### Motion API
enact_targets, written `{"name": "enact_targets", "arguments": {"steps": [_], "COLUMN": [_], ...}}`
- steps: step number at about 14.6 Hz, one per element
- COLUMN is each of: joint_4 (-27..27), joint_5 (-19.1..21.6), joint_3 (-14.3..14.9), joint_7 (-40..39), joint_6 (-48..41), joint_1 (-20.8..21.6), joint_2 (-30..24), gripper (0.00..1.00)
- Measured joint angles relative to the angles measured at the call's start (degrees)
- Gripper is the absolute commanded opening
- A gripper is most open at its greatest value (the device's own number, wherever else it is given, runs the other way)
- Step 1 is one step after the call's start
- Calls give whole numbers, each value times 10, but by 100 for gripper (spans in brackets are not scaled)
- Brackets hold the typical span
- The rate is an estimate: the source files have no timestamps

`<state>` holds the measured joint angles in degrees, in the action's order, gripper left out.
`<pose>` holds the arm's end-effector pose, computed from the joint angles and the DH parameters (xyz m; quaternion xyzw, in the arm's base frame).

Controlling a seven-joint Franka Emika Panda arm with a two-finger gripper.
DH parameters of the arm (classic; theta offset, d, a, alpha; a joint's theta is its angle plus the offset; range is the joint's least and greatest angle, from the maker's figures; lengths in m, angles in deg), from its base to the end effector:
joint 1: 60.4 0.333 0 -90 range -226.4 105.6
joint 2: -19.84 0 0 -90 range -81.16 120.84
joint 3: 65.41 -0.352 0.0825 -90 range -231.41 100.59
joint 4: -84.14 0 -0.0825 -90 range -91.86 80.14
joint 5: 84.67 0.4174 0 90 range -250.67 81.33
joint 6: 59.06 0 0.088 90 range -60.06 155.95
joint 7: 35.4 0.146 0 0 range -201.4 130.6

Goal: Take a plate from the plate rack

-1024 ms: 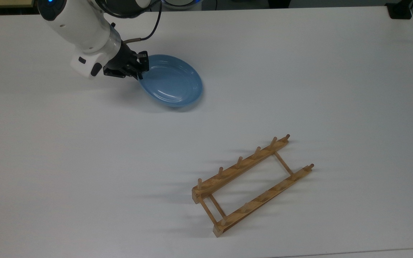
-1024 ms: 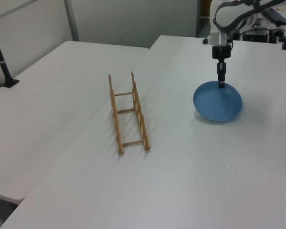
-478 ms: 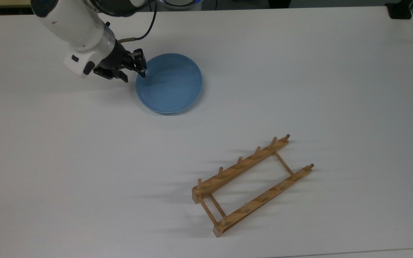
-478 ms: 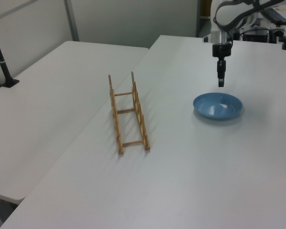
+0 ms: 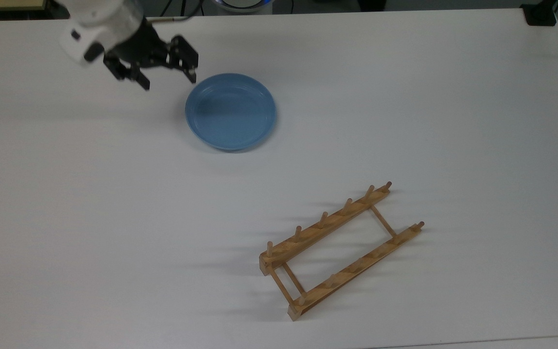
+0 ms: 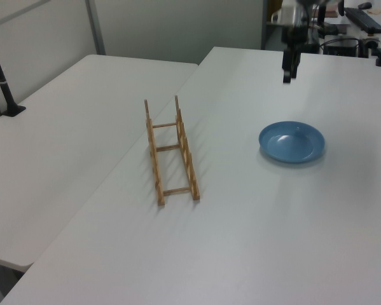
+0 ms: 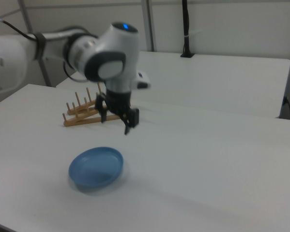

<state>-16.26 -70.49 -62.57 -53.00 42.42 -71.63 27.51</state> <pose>0.6120 -0.1205 0.4682 -0.9916 0.0009 0.0231 0.1272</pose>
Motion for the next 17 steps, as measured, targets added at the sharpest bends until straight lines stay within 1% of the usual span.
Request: {"name": "enact_targets", "arguments": {"steps": [5, 8, 9, 11, 12, 13, 14, 17], "joint_4": [73, 84, 84, 85, 85, 84, 84, 84], "joint_5": [0, -4, -24, -81, -98, -112, -122, -145], "joint_3": [-3, -4, -4, -6, -7, -9, -9, -9], "joint_7": [188, 254, 266, 268, 262, 243, 214, 174], "joint_6": [-84, -103, -109, -105, -88, -57, -43, -39], "joint_1": [30, 60, 74, 91, 93, 94, 94, 93], "joint_2": [-54, -81, -89, -94, -94, -93, -91, -86], "gripper": [100, 100, 100, 100, 100, 100, 100, 100]}}
